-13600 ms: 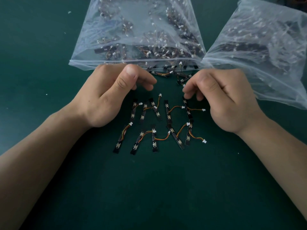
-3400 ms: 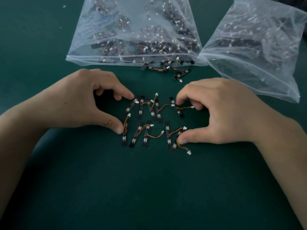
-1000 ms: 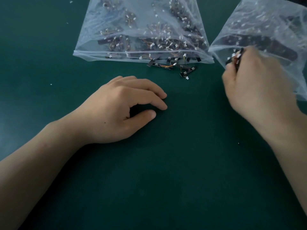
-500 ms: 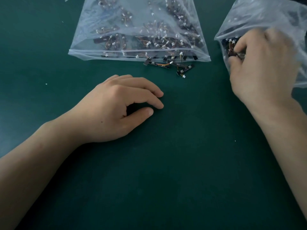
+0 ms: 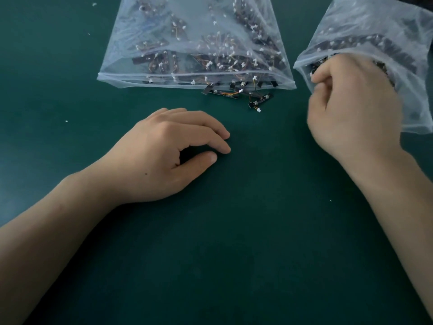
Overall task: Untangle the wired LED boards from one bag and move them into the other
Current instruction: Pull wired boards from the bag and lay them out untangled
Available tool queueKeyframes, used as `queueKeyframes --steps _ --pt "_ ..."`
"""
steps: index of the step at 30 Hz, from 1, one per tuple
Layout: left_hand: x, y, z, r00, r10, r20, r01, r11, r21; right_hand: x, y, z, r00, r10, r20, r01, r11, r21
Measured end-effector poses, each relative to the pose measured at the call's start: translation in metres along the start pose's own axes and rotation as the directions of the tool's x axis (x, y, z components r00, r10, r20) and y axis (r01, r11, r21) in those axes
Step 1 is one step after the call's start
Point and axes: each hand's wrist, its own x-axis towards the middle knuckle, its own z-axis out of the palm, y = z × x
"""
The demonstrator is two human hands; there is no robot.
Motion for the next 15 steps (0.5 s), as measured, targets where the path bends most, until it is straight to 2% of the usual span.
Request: queueKeyframes --steps 3,5,9,15 --pt "0.013 0.005 0.003 0.993 -0.089 -0.080 0.090 0.996 0.008 -0.003 -0.015 0.000 0.988 -0.150 -0.026 0.152 0.967 0.205" --pt "0.027 0.005 0.007 0.974 -0.160 -0.161 0.175 0.981 0.086 -0.006 -0.026 0.004 0.977 -0.206 0.049 0.183 0.937 0.297" --pt "0.045 0.004 0.012 0.916 -0.292 -0.276 0.340 0.929 0.147 -0.007 -0.035 0.014 0.955 -0.234 0.182 0.181 0.946 0.268" --pt "0.049 0.000 0.013 0.922 -0.300 -0.246 0.339 0.931 0.138 -0.007 -0.031 0.015 0.952 -0.221 0.210 0.154 0.943 0.295"
